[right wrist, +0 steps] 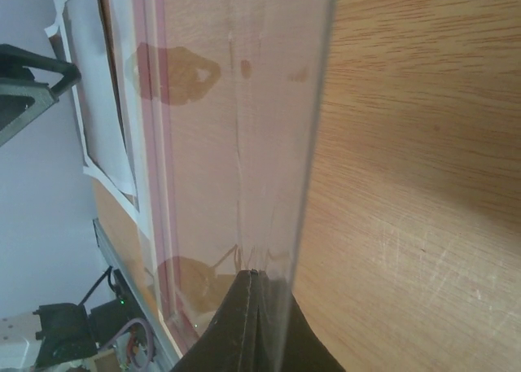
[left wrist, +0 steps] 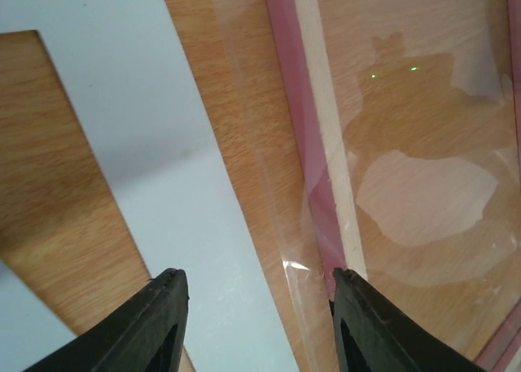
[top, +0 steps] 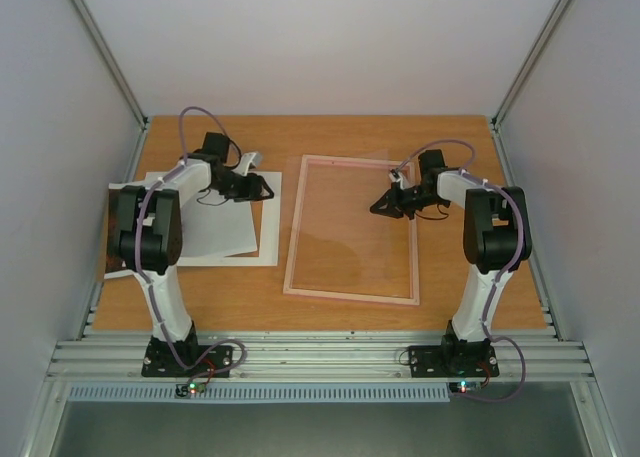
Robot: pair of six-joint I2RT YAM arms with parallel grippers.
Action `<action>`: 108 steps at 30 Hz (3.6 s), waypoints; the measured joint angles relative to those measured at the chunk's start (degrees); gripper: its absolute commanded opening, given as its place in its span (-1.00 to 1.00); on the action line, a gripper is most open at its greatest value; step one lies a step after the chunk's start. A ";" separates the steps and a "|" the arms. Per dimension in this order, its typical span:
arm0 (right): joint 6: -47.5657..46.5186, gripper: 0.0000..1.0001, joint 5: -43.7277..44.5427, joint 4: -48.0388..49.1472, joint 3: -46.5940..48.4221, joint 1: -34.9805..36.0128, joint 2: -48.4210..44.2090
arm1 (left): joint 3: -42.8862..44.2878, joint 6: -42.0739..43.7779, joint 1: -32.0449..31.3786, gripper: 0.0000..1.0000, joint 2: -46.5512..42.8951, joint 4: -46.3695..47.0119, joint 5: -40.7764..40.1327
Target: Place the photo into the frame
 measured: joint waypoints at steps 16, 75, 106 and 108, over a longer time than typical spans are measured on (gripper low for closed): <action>-1.92 -0.97 0.55 -1.38 0.00 -1.22 -0.11 | 5.55 -5.31 -3.82 -0.03 8.55 1.88 1.81; -6.03 -0.98 1.64 -7.80 -0.46 -5.44 -0.35 | 7.98 -6.01 -5.57 -0.39 12.57 1.09 5.60; -11.10 -0.98 6.25 -9.29 -1.27 -6.56 -2.08 | 9.40 -6.38 -5.68 0.31 12.41 1.05 3.50; -11.10 -0.98 6.40 -9.33 -1.27 -6.73 -2.08 | 9.49 -6.38 -5.68 0.31 12.41 1.05 3.26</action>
